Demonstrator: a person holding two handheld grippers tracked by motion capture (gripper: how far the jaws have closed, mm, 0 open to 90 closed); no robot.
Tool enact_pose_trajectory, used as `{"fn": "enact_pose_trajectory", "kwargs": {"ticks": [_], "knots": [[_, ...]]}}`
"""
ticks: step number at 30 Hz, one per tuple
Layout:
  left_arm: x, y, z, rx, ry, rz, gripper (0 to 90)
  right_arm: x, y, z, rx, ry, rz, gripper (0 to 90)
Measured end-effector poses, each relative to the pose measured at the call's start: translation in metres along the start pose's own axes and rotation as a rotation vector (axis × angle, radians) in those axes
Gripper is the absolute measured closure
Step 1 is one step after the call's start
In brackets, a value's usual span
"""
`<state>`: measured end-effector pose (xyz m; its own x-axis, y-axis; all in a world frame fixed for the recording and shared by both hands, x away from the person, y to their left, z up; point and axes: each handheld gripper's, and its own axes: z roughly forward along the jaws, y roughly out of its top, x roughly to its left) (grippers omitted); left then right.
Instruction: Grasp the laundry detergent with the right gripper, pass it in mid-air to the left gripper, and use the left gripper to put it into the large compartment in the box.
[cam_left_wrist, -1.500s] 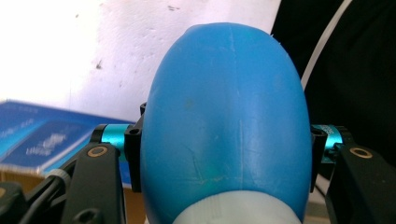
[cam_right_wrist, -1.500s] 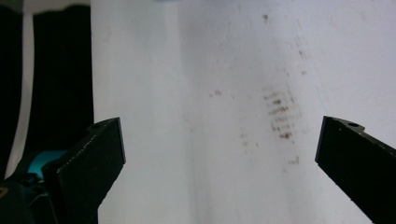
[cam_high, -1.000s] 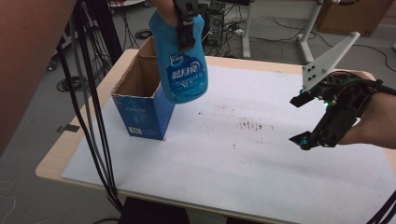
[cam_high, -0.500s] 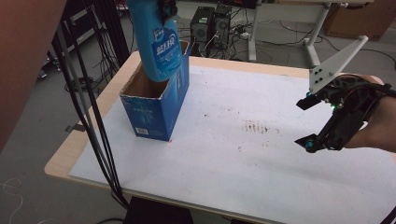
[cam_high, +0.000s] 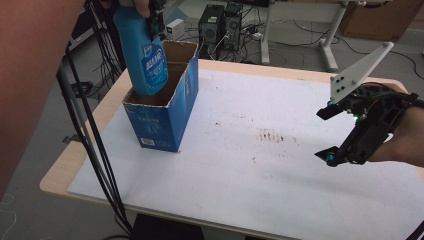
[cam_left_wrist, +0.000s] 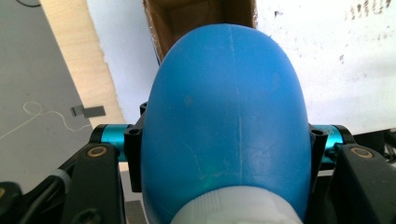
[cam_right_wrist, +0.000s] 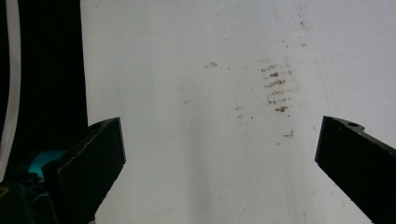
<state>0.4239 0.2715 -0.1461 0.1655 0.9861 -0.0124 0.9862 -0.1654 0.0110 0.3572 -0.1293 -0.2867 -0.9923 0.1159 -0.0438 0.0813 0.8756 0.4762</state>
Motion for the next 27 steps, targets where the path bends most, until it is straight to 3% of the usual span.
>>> {"fn": "enact_pose_trajectory", "kwargs": {"ticks": [5,9,18,22,27], "knots": [[0.001,0.007,0.028,0.024,-0.010,0.072,39.0,-0.001,0.000,0.005,0.007,0.001,0.006,0.6],[-0.001,0.011,0.053,0.042,-0.022,0.172,39.0,-0.002,-0.001,0.006,0.007,-0.002,0.014,0.6],[-0.010,0.017,0.099,0.092,0.024,0.476,39.1,-0.002,-0.006,0.008,0.020,-0.009,0.032,0.6],[-0.012,0.017,0.119,0.086,0.040,0.608,39.0,-0.002,-0.007,0.010,0.026,-0.008,0.039,0.6],[-0.010,0.017,0.134,0.087,0.040,0.666,39.0,-0.002,-0.007,0.011,0.030,-0.008,0.044,0.6]]}}
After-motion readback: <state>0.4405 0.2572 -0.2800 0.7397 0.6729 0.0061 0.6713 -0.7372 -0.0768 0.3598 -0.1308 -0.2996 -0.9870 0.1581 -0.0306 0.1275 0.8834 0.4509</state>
